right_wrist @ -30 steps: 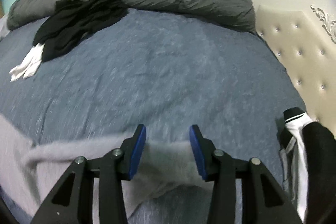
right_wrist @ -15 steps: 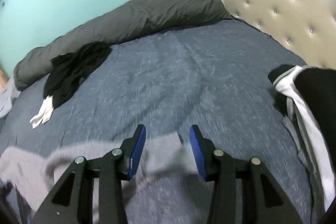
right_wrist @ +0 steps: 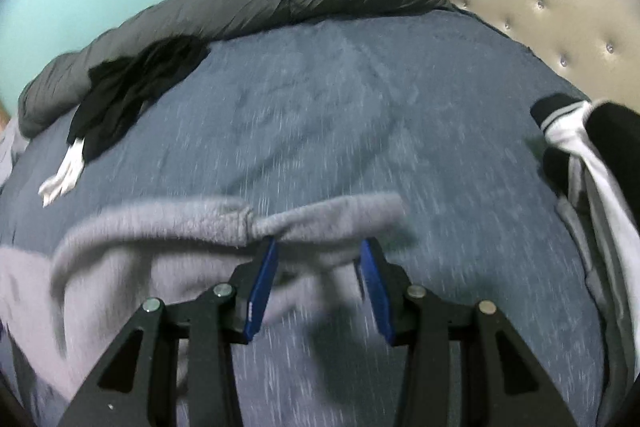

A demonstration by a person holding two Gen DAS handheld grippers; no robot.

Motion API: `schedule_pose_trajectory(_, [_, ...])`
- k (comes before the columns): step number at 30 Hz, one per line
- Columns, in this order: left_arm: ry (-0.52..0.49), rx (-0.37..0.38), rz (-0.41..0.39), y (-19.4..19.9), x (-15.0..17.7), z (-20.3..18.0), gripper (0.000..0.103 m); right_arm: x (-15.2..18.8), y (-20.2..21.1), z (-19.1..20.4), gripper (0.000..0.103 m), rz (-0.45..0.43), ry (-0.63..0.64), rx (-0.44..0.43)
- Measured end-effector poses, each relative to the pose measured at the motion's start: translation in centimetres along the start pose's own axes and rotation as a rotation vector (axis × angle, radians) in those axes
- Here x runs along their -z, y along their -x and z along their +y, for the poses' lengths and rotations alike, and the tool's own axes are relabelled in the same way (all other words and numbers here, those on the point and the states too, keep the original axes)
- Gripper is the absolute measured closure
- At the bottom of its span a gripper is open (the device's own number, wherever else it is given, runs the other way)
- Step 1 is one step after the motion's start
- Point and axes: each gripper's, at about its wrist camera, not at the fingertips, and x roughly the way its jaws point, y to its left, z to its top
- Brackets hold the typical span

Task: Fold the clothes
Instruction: 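Grasp the sweatshirt edge with the right tool while the left tool presses the fold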

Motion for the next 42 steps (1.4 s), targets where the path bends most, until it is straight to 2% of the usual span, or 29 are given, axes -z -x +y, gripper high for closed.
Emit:
schedule_pose_trajectory(4, [-0.011, -0.005, 0.001, 0.0, 0.0, 0.0, 0.046, -1.2, -1.8, -0.2, 0.059, 0.029, -0.052, 0.036])
schedule_pose_trajectory(7, [-0.016, -0.009, 0.004, -0.1, 0.0, 0.0, 0.046, -0.6, -2.5, -1.8, 0.059, 0.036, -0.153, 0.008])
schedule_pose_trajectory(9, [-0.022, -0.012, 0.006, -0.2, 0.0, 0.0, 0.046, -0.2, -3.0, -2.9, 0.052, 0.04, -0.224, -0.013])
schedule_pose_trajectory(14, [-0.029, -0.014, 0.006, -0.2, 0.0, -0.1, 0.046, 1.0, -4.1, -5.7, 0.052, 0.048, -0.4, -0.067])
schedule_pose_trajectory(22, [-0.053, -0.034, 0.011, -0.7, 0.2, -0.3, 0.046, 0.9, -5.1, -3.8, 0.052, 0.031, -0.35, -0.146])
schedule_pose_trajectory(23, [-0.058, -0.038, 0.013, -0.8, 0.2, -0.4, 0.046, 1.1, -5.3, -3.6, 0.057, 0.035, -0.347, -0.141])
schedule_pose_trajectory(24, [-0.058, -0.038, 0.013, -0.8, 0.3, -0.3, 0.046, 1.3, -5.5, -3.4, 0.068, 0.039, -0.344, -0.136])
schedule_pose_trajectory(25, [-0.056, -0.036, 0.014, -0.7, 0.3, -0.3, 0.046, 1.5, -5.4, -3.3, 0.073, 0.033, -0.342, -0.133])
schedule_pose_trajectory(27, [-0.05, -0.031, 0.016, -0.7, 0.2, -0.1, 0.046, 1.4, -4.9, -3.1, 0.09, -0.001, -0.325, -0.111])
schedule_pose_trajectory(28, [-0.048, -0.03, 0.016, -0.6, 0.2, 0.0, 0.046, 1.2, -4.7, -3.1, 0.093, -0.019, -0.316, -0.106])
schedule_pose_trajectory(30, [-0.046, -0.029, 0.017, -0.6, 0.2, 0.1, 0.046, 0.8, -3.6, -2.9, 0.098, -0.051, -0.29, -0.1])
schedule_pose_trajectory(35, [-0.045, -0.03, 0.016, -0.4, 0.2, 0.1, 0.046, -0.3, -0.2, -2.2, 0.099, -0.081, -0.274, -0.13])
schedule_pose_trajectory(42, [-0.037, -0.021, 0.008, 0.2, 0.1, 0.0, 0.046, 1.2, 1.5, -3.2, 0.099, 0.016, -0.316, -0.111])
